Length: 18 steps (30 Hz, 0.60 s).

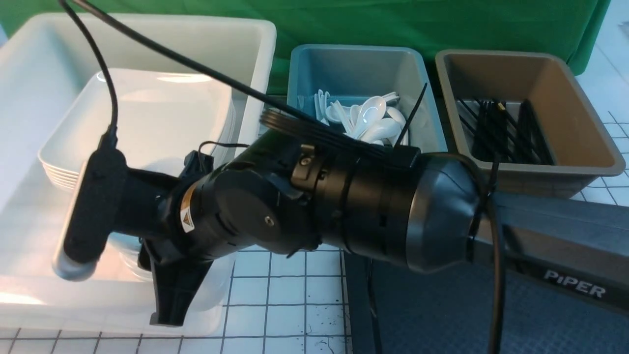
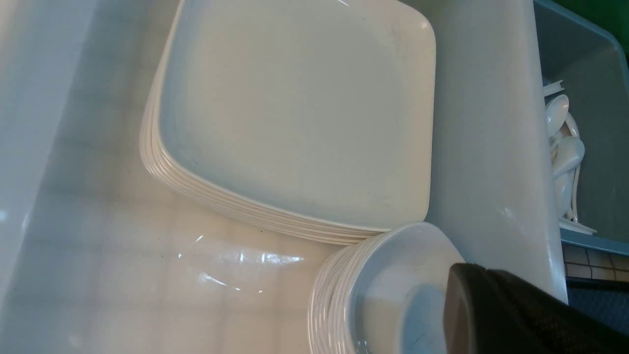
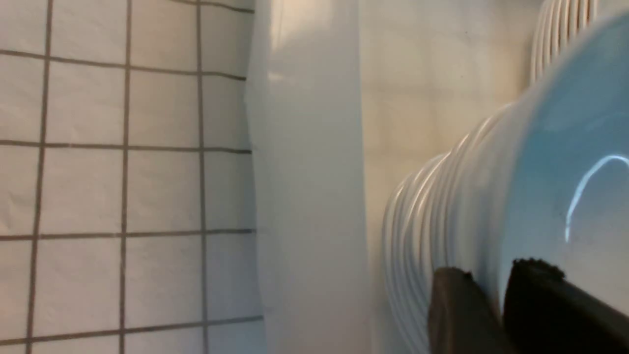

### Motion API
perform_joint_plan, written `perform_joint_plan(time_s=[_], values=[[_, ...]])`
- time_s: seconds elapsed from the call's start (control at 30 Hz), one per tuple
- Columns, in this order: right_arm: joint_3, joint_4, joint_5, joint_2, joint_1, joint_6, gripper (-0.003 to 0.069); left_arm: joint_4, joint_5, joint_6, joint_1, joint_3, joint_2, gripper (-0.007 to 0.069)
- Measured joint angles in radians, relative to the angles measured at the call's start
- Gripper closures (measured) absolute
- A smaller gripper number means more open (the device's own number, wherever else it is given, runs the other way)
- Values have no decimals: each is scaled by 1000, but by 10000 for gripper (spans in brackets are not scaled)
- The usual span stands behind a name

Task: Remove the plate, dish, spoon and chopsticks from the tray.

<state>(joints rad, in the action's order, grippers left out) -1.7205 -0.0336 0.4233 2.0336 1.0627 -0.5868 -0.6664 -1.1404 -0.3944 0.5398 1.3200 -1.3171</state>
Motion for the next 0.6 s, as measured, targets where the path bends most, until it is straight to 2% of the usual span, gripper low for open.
perform_joint_plan(time_s=[0.1,0.17,0.33,0.47,0.6], values=[[0,0,24,-22,0,29,356,0,0,0,0,0,0,622],[0,0,70,-64,0,40,323,-1,0,0,0,0,0,621],[0,0,212,-175,0,86,330,-1,0,0,0,0,0,621],[0,1,470,-354,0,165,434,-17,0,5,0,-1,0,621],[-1,-21,690,-514,0,236,548,-111,-3,23,-5,-4,0,620]])
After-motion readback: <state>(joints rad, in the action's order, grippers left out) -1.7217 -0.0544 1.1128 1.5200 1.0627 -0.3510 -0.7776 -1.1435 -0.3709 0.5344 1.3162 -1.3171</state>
